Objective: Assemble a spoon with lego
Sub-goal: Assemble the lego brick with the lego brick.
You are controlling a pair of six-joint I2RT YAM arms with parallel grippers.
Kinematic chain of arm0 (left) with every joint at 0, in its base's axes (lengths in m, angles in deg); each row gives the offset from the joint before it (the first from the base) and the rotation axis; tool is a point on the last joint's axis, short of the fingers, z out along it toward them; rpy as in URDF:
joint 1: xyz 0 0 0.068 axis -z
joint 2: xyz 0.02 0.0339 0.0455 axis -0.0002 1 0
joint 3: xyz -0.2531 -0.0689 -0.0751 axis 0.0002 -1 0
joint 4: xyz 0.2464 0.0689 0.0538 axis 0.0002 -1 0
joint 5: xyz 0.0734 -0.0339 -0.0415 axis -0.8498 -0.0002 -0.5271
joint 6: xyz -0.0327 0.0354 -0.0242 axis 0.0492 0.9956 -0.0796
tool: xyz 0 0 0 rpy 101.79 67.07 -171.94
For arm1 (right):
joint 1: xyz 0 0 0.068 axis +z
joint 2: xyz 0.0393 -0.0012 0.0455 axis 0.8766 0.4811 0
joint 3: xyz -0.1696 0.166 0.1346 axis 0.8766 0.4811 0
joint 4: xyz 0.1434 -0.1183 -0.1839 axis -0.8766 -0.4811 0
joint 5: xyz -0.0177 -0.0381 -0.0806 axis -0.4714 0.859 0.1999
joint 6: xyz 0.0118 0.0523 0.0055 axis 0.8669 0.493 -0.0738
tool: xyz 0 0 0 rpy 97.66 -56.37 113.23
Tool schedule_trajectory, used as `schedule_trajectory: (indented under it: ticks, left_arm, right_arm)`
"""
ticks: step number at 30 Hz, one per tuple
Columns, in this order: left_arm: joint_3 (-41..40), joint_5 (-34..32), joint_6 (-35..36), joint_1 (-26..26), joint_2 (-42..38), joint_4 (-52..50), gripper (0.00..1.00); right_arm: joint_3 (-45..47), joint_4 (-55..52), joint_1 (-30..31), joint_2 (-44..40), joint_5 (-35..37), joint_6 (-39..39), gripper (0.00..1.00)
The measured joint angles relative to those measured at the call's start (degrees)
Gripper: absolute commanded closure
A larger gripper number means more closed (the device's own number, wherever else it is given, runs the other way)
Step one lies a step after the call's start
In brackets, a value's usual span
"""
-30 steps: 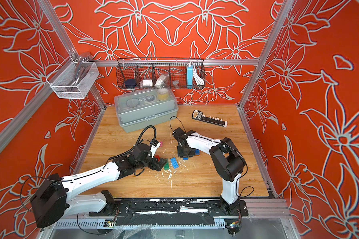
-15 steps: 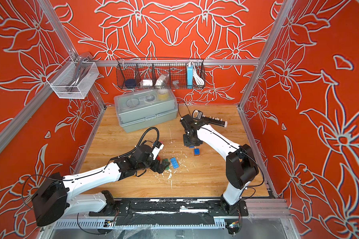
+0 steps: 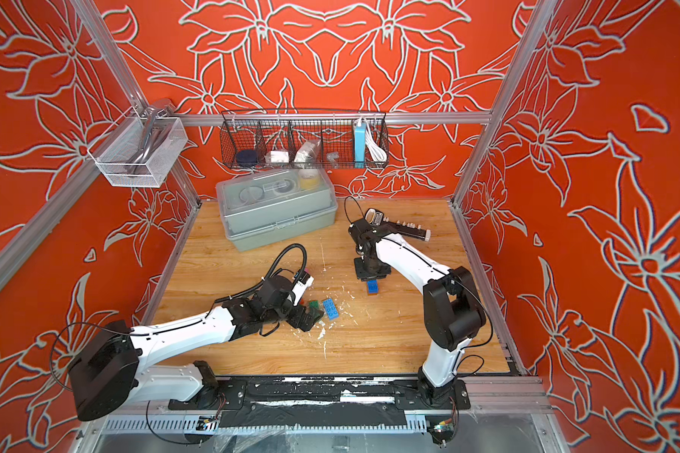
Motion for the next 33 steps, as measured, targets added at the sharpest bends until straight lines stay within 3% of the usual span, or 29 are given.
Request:
schedule_trajectory:
  ticks: [33]
  left_arm:
    - [0.0, -0.5, 0.4, 0.0, 0.9, 0.0, 0.02]
  right_arm:
    - [2.7, 3.2, -1.1, 2.7, 0.1, 1.3, 0.82]
